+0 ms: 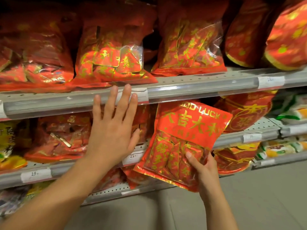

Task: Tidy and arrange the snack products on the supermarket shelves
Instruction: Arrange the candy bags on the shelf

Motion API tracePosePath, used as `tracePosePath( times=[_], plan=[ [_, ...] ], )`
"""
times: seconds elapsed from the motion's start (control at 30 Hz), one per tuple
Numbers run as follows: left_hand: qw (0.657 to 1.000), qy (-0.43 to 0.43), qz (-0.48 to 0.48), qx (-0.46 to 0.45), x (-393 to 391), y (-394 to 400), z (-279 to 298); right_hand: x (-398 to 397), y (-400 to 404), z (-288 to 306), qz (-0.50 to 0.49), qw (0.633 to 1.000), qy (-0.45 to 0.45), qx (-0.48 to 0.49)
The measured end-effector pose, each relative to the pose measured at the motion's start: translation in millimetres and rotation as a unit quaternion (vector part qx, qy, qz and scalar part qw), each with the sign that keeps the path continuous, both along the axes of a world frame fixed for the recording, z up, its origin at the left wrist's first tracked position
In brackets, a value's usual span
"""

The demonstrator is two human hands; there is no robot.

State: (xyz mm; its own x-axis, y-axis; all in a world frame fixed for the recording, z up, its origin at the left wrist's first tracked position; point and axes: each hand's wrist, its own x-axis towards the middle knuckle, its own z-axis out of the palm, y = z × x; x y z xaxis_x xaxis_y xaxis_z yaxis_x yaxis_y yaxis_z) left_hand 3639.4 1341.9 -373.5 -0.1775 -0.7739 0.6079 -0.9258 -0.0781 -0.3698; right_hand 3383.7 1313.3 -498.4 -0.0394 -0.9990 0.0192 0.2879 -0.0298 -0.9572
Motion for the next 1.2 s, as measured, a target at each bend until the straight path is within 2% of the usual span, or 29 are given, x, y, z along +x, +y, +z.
tracePosePath(
  times=[0.13, 0.3, 0.57, 0.83, 1.07, 1.2],
  plan=[
    [0.999, 0.028, -0.016, -0.03, -1.8, -5.9, -5.8, -13.7, -10.4, 1.9, -0.023, 1.0, 0.021, -0.006],
    [0.996, 0.042, -0.036, -0.067, -3.9, -15.4, -13.1, -29.9, -38.9, 33.2, -0.015, 0.997, 0.065, -0.039],
    [0.993, 0.046, -0.058, -0.091, -0.9, -21.1, -18.3, -23.4, -91.7, 80.5, 0.06, 0.968, 0.219, -0.11],
    [0.993, 0.039, -0.065, -0.094, 3.4, -23.3, -21.6, -17.4, -115.1, 77.3, 0.045, 0.964, 0.242, -0.104],
    [0.994, 0.043, -0.058, -0.086, 2.3, -23.2, -20.5, -2.5, -127.1, 67.4, -0.029, 0.968, 0.226, -0.106],
    [0.994, 0.045, -0.055, -0.083, 2.6, -22.9, -20.0, -5.8, -124.5, 66.0, 0.037, 0.979, 0.187, -0.065]
  ],
)
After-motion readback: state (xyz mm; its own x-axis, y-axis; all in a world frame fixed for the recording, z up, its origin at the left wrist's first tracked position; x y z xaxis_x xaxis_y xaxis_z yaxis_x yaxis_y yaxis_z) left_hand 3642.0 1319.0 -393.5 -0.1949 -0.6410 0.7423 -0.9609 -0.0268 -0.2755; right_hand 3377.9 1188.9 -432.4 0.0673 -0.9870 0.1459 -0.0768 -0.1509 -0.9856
